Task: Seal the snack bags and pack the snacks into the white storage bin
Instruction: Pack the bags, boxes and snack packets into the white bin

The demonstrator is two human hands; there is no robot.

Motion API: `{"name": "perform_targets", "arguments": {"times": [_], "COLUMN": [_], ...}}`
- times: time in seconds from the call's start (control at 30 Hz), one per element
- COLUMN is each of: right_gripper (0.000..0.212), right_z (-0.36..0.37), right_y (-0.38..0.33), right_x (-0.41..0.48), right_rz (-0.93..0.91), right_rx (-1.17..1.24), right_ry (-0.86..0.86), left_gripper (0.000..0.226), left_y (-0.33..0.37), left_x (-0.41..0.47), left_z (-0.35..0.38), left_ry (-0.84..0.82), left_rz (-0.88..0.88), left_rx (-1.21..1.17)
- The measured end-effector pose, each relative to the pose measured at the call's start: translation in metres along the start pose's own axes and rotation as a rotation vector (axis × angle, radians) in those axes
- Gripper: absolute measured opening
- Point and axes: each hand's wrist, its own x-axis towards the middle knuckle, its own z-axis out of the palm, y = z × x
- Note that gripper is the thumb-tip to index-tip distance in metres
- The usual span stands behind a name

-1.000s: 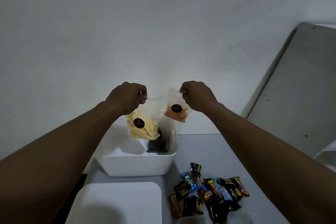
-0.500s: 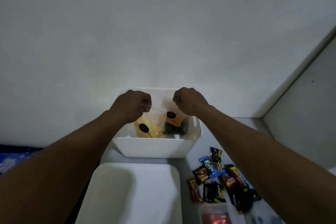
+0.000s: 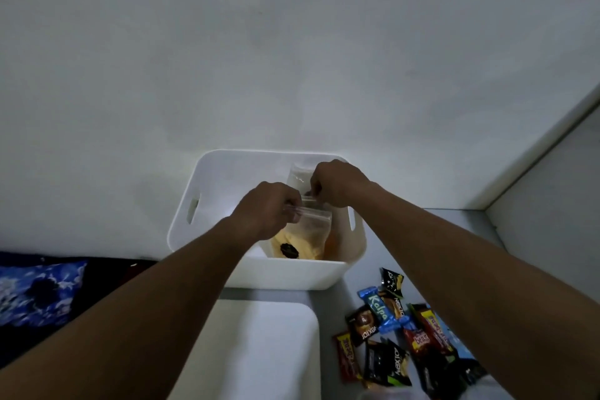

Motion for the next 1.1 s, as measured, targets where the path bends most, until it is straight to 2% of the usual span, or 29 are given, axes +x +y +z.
{"name": "perform_targets", "arguments": {"times": [0.13, 0.3, 0.37, 0.43, 0.63, 0.77, 0.9, 1.1], "right_gripper": [0.017, 0.017, 0.016, 0.016, 0.018, 0.017, 0.019, 0.021], "right_z": [-0.009, -0.015, -0.022, -0.023, -0.023, -0.028, -0.036, -0.050], "right_y": [-0.009, -0.018, 0.033, 0.034, 0.028, 0.029, 0.030, 0.031], "right_x": [0.006, 0.006, 0.021, 0.021, 0.022, 0.016, -0.002, -0.040], "right_rz": [-0.029, -0.070, -0.024, -0.014, -0.056, -0.062, -0.040, 0.010], "right_rx": [0.015, 0.041, 0.043, 0.060, 0.100, 0.133, 0.151, 0.148], "right_ry": [-0.100, -0.129, -0.150, -0.160, -0.089, -0.037, 0.007, 0.061], "left_gripper": [0.013, 0.016, 0.015, 0.016, 0.017, 0.020, 0.021, 0.024], "left_y": [0.001, 0.002, 0.025, 0.028, 0.021, 0.022, 0.029, 0.044], "left_x": [-0.001, 0.000, 0.049, 0.049, 0.047, 0.042, 0.035, 0.021], "left_z": [0.011, 0.018, 0.036, 0.033, 0.039, 0.037, 0.032, 0.018], "left_ry": [0.011, 0.051, 0.040, 0.051, 0.093, 0.106, 0.113, 0.208], "left_rz": [-0.013, -0.024, 0.005, -0.007, -0.036, -0.069, -0.088, -0.055], "left_rx": [-0.012, -0.051, -0.069, -0.055, -0.058, 0.044, 0.080, 0.116]}}
